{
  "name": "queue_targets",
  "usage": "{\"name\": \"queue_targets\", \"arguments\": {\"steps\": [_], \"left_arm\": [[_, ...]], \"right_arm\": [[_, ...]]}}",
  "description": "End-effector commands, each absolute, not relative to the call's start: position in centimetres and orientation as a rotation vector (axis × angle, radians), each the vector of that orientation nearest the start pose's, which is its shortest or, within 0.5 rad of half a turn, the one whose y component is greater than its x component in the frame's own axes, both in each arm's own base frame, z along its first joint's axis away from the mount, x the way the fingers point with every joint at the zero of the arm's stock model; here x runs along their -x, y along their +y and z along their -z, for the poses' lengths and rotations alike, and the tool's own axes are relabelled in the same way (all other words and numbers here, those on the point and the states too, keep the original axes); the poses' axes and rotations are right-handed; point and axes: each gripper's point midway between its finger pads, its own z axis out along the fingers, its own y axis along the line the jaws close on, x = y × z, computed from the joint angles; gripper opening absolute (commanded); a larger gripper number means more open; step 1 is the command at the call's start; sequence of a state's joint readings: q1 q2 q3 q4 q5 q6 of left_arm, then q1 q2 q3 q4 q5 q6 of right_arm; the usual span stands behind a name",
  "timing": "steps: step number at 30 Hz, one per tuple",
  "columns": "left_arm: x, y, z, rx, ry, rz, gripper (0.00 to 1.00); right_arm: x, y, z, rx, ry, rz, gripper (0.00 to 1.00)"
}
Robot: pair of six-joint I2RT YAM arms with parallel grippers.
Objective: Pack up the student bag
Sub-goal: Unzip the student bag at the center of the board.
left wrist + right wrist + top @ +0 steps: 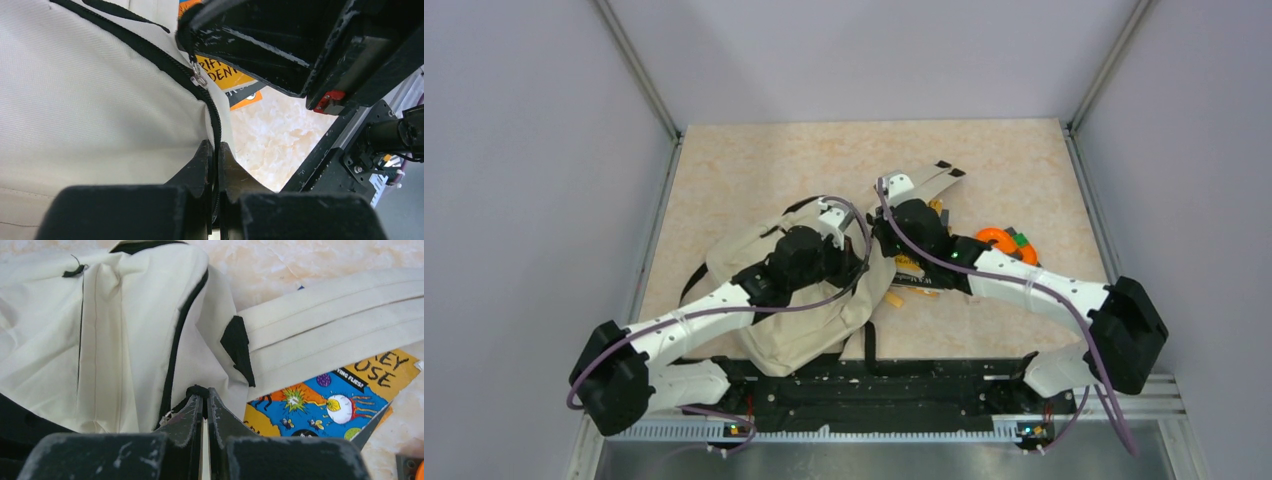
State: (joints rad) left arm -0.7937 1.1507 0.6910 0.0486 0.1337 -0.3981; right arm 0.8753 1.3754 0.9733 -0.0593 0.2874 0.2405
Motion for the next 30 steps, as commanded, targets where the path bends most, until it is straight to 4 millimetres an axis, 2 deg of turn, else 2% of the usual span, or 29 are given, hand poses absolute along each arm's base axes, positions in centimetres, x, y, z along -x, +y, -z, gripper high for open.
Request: {"name": "queue_targets", "arguments": {"steps": [1,8,15,19,20,22,25,30], "left_arm": [[-18.0,-28.9,-11.8,-0.671,2.243,0.965,0.00],[-17.6,-29.1,-10.8,-0.688,2.271,0.970,0.00],[-17.8,-28.3,-11.3,-0.648,2.256,0.933,0.01],[-19.0,-27.1,-12.0,-0.525,2.265,0.841,0.22],[-19.4,-26.8,-12.4,-0.492,2.266,0.819,0.31],[-20.3,-26.3,-13.7,-0.395,2.260,0.787,0.42],[-21.8,-25.6,-15.6,-0.258,2.205,0.750,0.51],[-23.5,-25.7,-19.0,-0.103,2.086,0.800,0.56]], "right_arm": [[-33.4,30.3,-25.7,0.342,1.795,-0.408,0.00],[-34.4,31.6,-26.1,0.380,1.783,-0.403,0.00],[-35.2,32.6,-25.4,0.423,1.808,-0.372,0.00],[-34.3,33.2,-25.8,0.457,1.800,-0.440,0.00],[-33.9,33.3,-25.9,0.467,1.797,-0.459,0.00],[-33.2,33.4,-26.3,0.479,1.792,-0.498,0.00],[-32.4,33.0,-26.9,0.470,1.776,-0.533,0.00],[-31.8,32.4,-28.0,0.455,1.740,-0.557,0.00]]}}
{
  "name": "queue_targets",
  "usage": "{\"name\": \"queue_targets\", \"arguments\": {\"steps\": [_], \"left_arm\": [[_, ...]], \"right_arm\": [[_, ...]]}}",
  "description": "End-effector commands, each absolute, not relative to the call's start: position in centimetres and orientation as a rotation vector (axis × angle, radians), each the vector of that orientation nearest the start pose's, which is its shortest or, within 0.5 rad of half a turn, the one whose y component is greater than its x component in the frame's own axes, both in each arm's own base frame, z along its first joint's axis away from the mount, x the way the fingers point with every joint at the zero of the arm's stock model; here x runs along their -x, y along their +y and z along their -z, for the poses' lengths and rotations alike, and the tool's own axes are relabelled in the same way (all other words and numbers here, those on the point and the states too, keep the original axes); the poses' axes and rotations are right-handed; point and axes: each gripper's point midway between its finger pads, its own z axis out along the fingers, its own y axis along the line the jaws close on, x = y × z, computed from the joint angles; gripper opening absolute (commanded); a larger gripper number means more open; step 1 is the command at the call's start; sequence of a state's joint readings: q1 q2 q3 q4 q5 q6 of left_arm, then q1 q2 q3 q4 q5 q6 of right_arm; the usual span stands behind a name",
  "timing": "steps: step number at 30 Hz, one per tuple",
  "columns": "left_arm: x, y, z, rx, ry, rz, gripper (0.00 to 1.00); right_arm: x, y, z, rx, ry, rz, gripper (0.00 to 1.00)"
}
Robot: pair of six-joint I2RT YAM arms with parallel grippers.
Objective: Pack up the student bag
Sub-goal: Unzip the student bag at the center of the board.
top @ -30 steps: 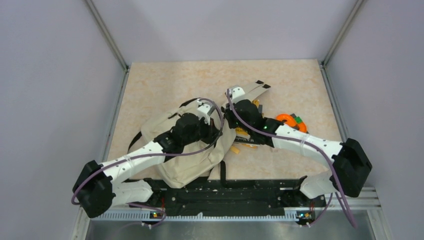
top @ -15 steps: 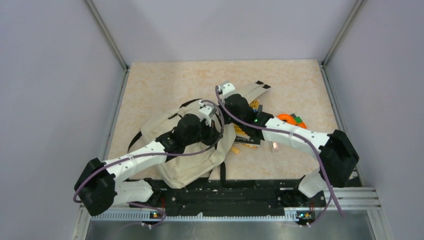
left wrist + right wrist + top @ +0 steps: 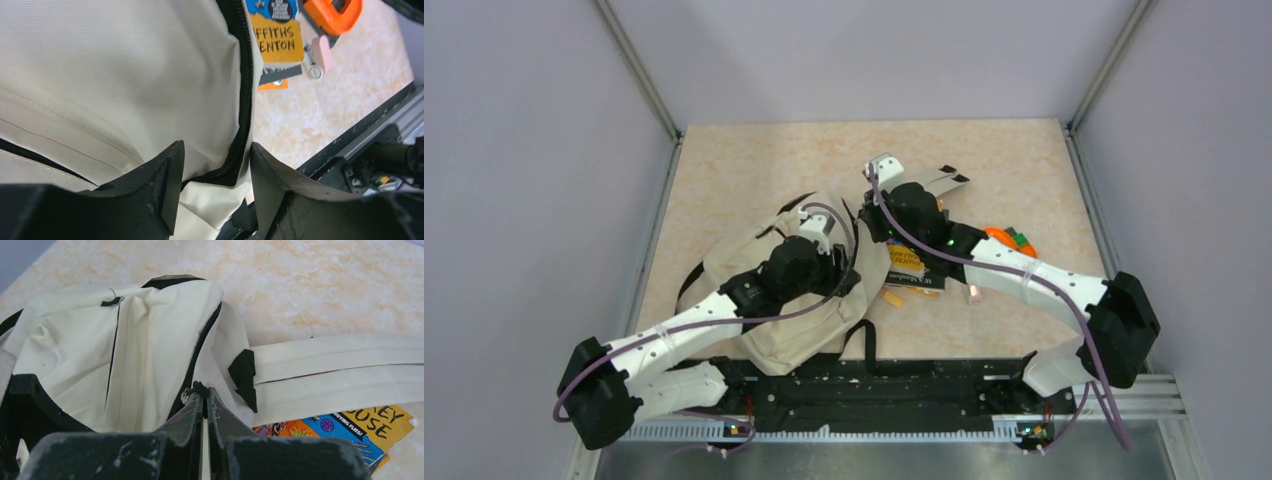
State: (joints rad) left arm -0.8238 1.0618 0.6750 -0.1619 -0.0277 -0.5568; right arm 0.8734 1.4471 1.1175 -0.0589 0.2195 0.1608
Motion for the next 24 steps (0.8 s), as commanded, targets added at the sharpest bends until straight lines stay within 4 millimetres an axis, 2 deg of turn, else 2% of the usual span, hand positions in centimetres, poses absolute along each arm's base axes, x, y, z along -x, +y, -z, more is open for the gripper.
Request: {"name": "queue_targets", "arguments": {"steps": [1,7,14,16,24], "left_arm": [[-23.9,-25.8,-19.7,-0.082,2.054,0.815,0.56],[-26.1,-26.5,-23.2,0.009,1.919,0.868,0.60],[-27.6,-25.6,-24.6,0.121,1.861,0.847,0.60],[-27.9,-25.4,-24.6,0.143,1.856,0.845,0.60],[-29.5,-24.8,-22.4,0.207,1.912,0.796,0.57]], "right_arm": [[-31.8,32.4,-28.0,0.459,1.739,-0.556,0.00],[-31.6,32.3,-27.6,0.473,1.746,-0.547,0.00],[-31.0,32.4,-27.1,0.489,1.749,-0.582,0.00],[-30.8,32.5,-27.1,0.495,1.745,-0.593,0.00],[-29.9,33.5,-26.6,0.581,1.735,-0.642,0.00]]}}
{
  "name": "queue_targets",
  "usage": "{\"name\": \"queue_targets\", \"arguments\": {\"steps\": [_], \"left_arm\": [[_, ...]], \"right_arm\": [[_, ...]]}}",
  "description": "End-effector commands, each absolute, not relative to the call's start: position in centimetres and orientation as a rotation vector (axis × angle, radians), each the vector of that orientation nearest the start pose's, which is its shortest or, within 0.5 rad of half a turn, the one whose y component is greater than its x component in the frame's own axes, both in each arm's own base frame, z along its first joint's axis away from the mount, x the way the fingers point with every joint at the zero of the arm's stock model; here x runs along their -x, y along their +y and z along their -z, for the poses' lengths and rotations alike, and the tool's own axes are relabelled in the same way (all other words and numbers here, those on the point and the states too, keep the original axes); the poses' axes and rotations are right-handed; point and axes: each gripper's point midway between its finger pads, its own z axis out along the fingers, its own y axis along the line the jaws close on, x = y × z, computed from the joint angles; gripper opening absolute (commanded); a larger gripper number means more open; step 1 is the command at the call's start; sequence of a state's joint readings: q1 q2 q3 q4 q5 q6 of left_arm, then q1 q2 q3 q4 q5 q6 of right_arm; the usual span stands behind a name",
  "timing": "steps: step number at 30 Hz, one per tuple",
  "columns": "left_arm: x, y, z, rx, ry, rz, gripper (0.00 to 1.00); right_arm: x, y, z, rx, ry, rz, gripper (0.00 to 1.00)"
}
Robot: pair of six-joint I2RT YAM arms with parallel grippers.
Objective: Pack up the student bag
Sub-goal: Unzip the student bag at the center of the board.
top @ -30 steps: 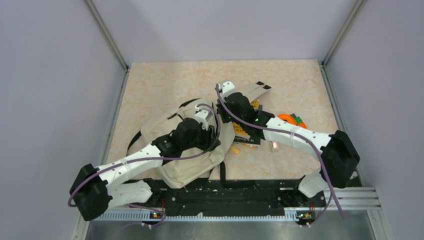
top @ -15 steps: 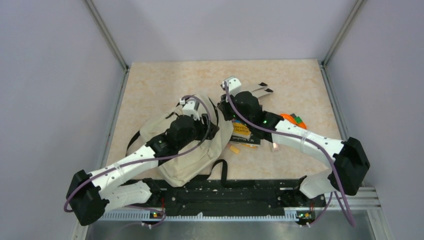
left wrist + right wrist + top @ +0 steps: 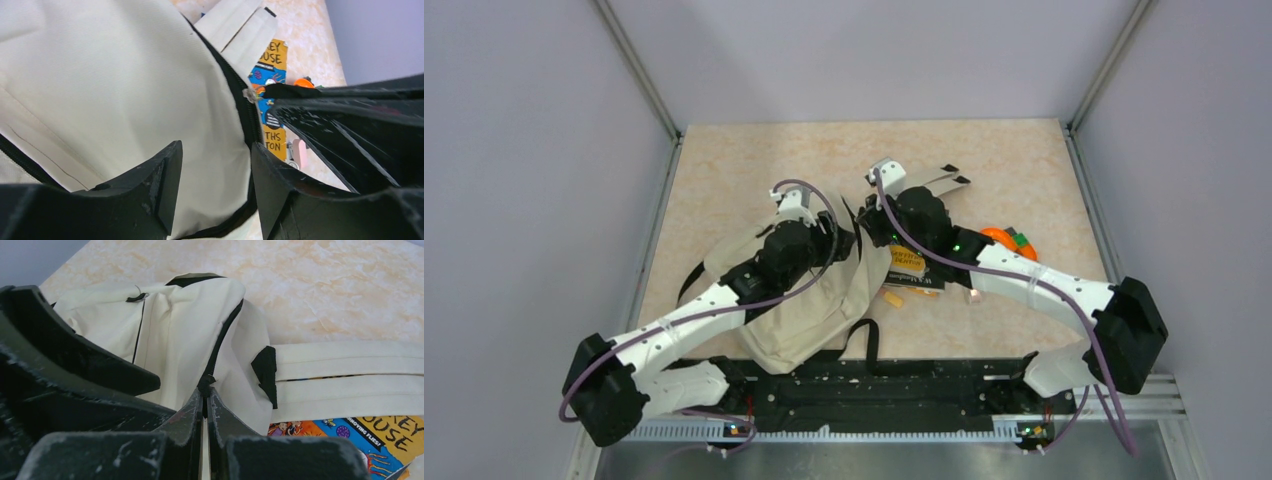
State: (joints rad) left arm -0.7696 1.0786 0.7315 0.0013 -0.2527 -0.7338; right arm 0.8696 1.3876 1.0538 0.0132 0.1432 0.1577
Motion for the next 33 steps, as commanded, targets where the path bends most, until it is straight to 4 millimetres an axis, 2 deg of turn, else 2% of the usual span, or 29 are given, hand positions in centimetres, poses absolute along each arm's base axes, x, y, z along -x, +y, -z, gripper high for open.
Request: {"name": "queue_targets", "arguments": {"steps": [1,7,12,15,21,26,33], "left_arm": [[-29.5,-24.9,-22.3,0.206,1.913,0.810,0.57],[-30.2,-25.6,-22.2,0.198,1.896,0.863,0.57],[-29.9,-26.4,-22.0,0.176,1.892,0.920,0.57],[-29.8,-26.7,-21.0,0.170,1.914,0.926,0.57],[-29.3,-26.6,-18.3,0.173,1.998,0.897,0.53],[-28.8,-26.2,-17.5,0.182,1.994,0.899,0.49],[-28.4,-26.6,-16.0,0.154,2.029,0.913,0.44]], "right_arm": [[-29.8,33.7,-26.4,0.594,1.740,-0.647,0.00],[-30.0,34.0,-25.2,0.618,1.770,-0.632,0.00],[-30.5,34.0,-24.2,0.615,1.798,-0.605,0.00],[-30.8,34.0,-24.0,0.614,1.812,-0.587,0.00],[-31.0,33.8,-24.5,0.588,1.807,-0.577,0.00],[-31.2,33.7,-25.0,0.568,1.800,-0.577,0.00],[-31.2,34.2,-25.7,0.577,1.786,-0.596,0.00]]}}
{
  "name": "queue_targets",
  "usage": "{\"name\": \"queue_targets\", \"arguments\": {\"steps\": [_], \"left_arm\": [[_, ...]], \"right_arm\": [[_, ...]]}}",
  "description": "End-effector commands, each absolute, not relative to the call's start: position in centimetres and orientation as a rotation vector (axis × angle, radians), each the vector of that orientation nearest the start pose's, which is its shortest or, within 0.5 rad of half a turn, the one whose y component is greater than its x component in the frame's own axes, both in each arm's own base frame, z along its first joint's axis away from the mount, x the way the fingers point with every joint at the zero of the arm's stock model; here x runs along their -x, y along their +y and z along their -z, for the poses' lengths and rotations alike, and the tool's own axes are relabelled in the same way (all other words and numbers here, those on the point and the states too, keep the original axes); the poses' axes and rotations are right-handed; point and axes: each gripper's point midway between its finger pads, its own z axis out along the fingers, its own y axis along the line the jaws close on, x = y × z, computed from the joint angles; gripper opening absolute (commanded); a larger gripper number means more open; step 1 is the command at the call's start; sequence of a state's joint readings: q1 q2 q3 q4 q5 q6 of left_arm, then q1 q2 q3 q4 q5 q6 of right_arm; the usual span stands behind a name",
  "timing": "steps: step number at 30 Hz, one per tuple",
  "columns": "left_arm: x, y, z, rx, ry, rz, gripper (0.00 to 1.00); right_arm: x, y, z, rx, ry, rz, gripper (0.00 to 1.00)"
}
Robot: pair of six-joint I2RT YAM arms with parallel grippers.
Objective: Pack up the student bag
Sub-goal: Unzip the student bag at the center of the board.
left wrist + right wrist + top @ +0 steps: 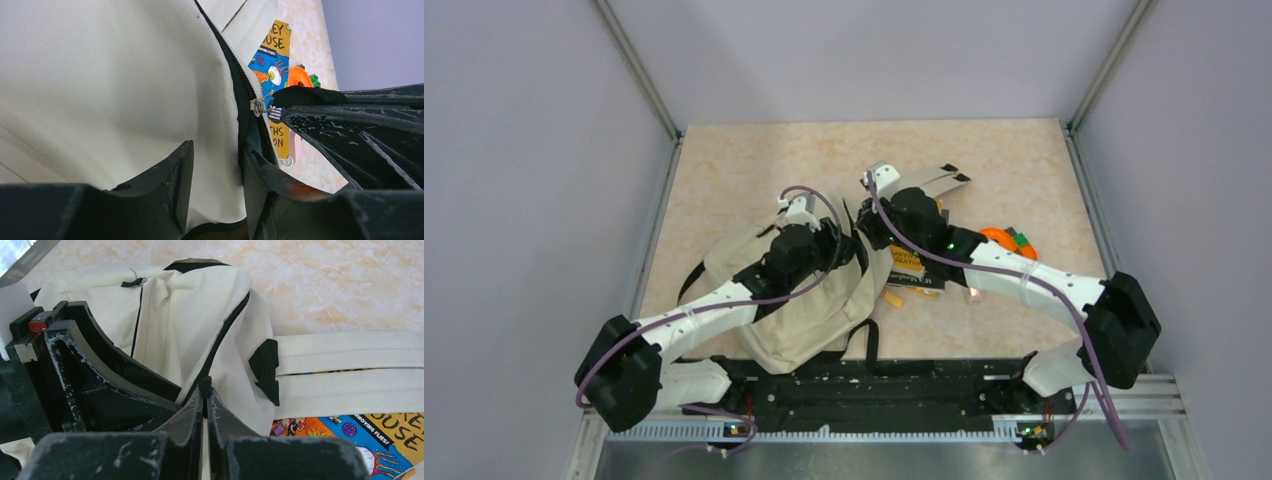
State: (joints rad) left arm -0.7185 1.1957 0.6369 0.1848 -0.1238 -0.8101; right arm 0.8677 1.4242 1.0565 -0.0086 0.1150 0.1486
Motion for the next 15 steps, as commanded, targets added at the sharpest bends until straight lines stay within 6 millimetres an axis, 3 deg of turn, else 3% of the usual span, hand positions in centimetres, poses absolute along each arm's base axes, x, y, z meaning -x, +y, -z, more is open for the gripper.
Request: {"name": "queue_targets", "arguments": {"steps": [1,9,15], "left_arm": [[-28.4,-26.7,-15.9,0.144,2.034,0.914,0.41],[-27.7,-26.9,-13.9,0.074,2.104,0.891,0.00],[-26.7,-26.5,-11.9,0.077,2.164,0.874,0.00]], "right_arm": [[-31.1,34.4,-25.7,0.588,1.781,-0.604,0.00],[-33.1,35.4,-24.7,0.643,1.786,-0.513,0.00],[-35.3,36.0,-23.9,0.660,1.788,-0.409,0.00]]}}
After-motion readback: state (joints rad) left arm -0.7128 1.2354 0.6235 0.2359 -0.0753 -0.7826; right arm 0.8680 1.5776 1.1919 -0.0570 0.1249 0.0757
